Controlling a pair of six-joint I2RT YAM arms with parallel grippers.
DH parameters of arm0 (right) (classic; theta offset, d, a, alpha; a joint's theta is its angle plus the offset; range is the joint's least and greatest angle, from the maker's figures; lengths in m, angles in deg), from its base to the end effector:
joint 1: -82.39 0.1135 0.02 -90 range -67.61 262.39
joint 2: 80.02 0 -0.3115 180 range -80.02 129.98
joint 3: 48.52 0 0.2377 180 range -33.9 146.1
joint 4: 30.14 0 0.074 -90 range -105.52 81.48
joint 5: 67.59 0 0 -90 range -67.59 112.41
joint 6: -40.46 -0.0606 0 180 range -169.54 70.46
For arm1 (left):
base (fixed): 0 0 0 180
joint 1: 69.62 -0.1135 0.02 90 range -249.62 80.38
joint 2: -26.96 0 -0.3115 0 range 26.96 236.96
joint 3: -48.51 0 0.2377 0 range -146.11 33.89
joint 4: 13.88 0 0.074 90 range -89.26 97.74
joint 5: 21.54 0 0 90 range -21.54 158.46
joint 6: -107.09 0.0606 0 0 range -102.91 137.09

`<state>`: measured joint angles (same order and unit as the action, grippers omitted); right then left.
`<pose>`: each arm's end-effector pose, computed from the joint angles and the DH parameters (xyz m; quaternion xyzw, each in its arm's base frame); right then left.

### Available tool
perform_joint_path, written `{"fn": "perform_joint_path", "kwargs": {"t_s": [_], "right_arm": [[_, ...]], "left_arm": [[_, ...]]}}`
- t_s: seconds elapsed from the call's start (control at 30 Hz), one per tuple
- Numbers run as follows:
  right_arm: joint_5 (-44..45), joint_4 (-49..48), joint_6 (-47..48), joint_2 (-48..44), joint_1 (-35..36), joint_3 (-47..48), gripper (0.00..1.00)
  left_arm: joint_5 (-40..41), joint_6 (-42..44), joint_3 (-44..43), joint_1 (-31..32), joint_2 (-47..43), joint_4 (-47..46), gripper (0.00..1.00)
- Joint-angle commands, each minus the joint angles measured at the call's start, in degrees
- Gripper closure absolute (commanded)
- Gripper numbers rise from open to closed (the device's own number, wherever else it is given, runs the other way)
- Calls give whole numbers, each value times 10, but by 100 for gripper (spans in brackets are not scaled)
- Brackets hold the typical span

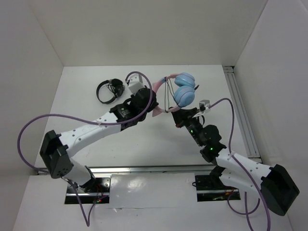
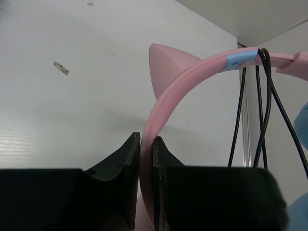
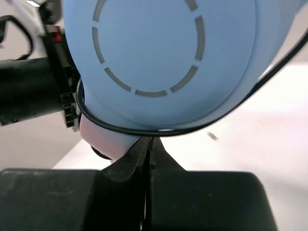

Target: Wrap the headphones

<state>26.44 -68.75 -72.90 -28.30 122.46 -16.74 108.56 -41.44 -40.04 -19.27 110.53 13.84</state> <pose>0.1388 0.1112 0.3200 -0.0564 0.5807 0.4094 0.7015 0.2425 -0.2314 0.3972 -0.2452 0.7666 -0.2572 0.5348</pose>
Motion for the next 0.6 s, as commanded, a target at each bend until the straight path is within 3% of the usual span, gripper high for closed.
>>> {"fn": "perform_joint_path", "kwargs": {"t_s": [0.0,0.23,0.4,0.57], "right_arm": [[117,104,-36,-5,7,53,100],[172,217,-88,71,-43,90,100],[124,161,-122,124,-99,50,100],[77,45,-129,188,-138,16,100]], "left_arm": [[-21,-55,-68,-38,60,-74,100],[-103,-73,-147,-83,178,-58,100],[-140,-55,-163,-111,240,-79,100],[-154,-36,-216,-129,311,-93,100]]}}
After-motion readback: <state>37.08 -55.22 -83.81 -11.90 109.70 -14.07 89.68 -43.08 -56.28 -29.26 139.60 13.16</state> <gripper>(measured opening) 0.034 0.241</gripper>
